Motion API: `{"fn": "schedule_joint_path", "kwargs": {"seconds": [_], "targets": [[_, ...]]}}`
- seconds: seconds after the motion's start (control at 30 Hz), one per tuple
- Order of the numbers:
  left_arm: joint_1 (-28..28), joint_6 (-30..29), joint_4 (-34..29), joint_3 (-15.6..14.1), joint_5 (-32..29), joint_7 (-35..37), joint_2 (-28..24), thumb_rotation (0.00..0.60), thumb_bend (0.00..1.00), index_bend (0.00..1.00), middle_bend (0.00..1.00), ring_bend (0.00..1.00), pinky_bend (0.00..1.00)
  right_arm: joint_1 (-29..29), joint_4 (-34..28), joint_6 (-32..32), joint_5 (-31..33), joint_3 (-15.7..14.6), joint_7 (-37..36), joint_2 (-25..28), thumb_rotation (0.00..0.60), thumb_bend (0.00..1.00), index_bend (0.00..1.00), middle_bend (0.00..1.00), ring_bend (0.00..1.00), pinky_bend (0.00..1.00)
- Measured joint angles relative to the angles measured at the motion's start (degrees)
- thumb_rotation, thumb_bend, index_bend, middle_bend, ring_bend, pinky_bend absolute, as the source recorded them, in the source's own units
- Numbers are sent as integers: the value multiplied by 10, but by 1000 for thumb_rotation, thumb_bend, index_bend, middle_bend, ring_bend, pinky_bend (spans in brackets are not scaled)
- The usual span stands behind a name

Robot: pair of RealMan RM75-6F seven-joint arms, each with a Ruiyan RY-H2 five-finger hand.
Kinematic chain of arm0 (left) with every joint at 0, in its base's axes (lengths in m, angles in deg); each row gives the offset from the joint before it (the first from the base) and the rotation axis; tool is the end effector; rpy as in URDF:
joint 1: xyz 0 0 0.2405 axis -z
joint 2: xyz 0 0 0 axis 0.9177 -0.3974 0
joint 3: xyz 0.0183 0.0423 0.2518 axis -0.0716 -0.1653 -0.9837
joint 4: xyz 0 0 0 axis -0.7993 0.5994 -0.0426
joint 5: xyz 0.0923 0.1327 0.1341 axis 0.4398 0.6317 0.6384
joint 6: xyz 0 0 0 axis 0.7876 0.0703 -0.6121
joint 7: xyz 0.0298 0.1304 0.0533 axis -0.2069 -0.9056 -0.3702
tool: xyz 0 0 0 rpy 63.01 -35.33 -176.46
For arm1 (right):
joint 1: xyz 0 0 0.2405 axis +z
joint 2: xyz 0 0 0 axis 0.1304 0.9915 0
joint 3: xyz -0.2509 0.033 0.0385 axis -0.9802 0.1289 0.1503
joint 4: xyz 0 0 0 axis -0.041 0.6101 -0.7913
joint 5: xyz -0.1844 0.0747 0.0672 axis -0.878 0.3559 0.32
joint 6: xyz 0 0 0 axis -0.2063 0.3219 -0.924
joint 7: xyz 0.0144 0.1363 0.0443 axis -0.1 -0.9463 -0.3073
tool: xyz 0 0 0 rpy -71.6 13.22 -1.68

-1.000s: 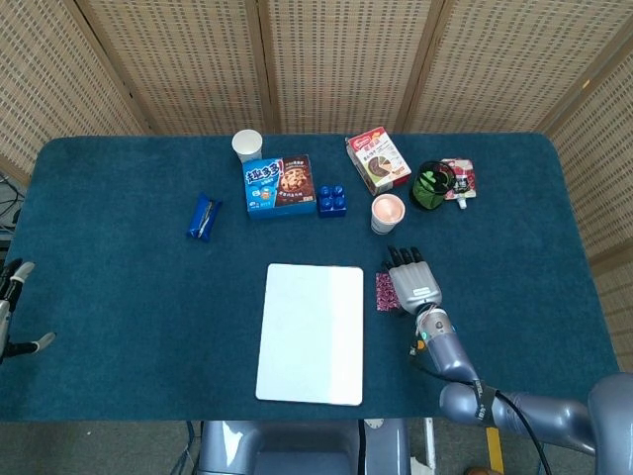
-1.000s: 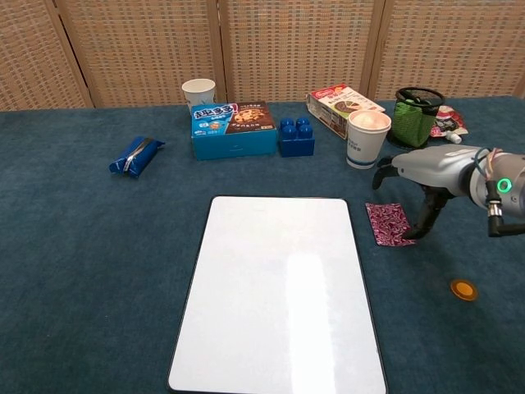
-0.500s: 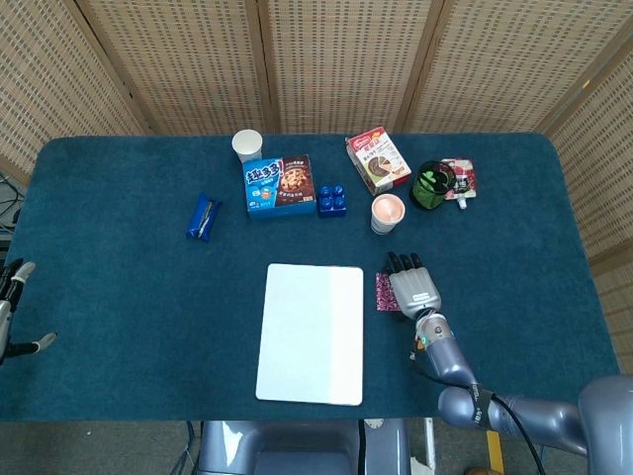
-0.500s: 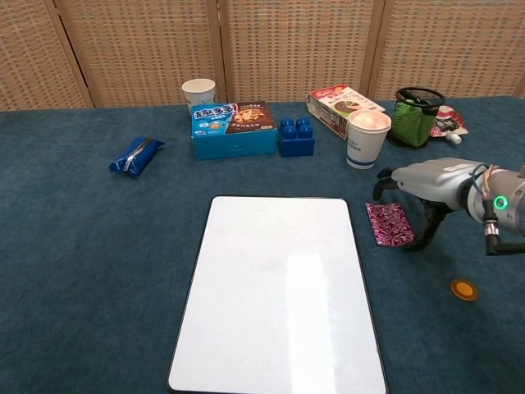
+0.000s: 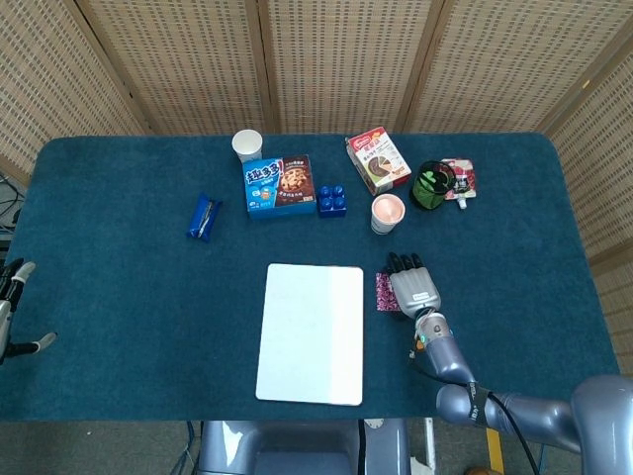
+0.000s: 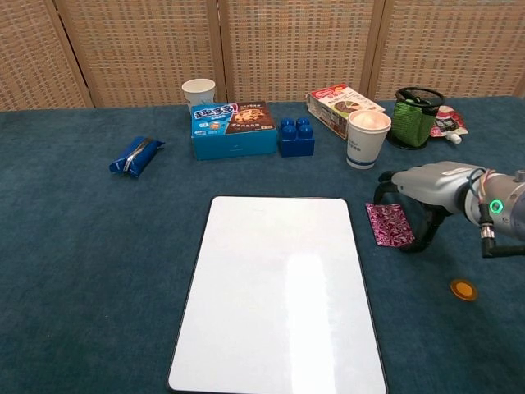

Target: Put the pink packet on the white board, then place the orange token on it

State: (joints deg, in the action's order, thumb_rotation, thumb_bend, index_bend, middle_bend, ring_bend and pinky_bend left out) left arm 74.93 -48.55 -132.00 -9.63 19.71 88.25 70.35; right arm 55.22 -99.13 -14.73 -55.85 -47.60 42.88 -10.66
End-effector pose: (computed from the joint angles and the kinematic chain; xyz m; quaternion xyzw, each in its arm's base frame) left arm -0.3387 0.2030 0.1746 -0.5825 -0.4396 -0.3166 0.6060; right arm -0.1879 -0.3472 -0.0412 0.7546 -0.3951 0.1850 0.4902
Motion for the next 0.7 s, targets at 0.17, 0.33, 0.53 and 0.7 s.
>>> {"fn": "schedule_joint_path", "kwargs": {"seconds": [0.17, 0.33, 0.53, 0.7], "targets": [[1, 1, 0, 0, -1, -1, 0, 600, 0, 0, 0, 0, 0, 2, 3, -4, 4, -1, 2, -2, 600, 260, 262, 0, 0, 0], [1, 1, 0, 0, -2, -1, 0, 600, 0, 0, 0, 0, 0, 3, 7, -4, 6, -1, 3, -5, 600, 262, 426, 0, 0, 0], [1, 1, 0, 0, -2, 0, 0, 600, 0, 0, 0, 0, 0, 1, 13, 3, -4, 1, -7, -9, 600, 327, 516, 0, 0, 0], [1, 1, 0, 0, -2, -1, 0, 600, 0, 0, 0, 0, 0, -4, 13, 9, -19, 3, -20, -8, 600, 342, 524, 0, 0, 0]]}}
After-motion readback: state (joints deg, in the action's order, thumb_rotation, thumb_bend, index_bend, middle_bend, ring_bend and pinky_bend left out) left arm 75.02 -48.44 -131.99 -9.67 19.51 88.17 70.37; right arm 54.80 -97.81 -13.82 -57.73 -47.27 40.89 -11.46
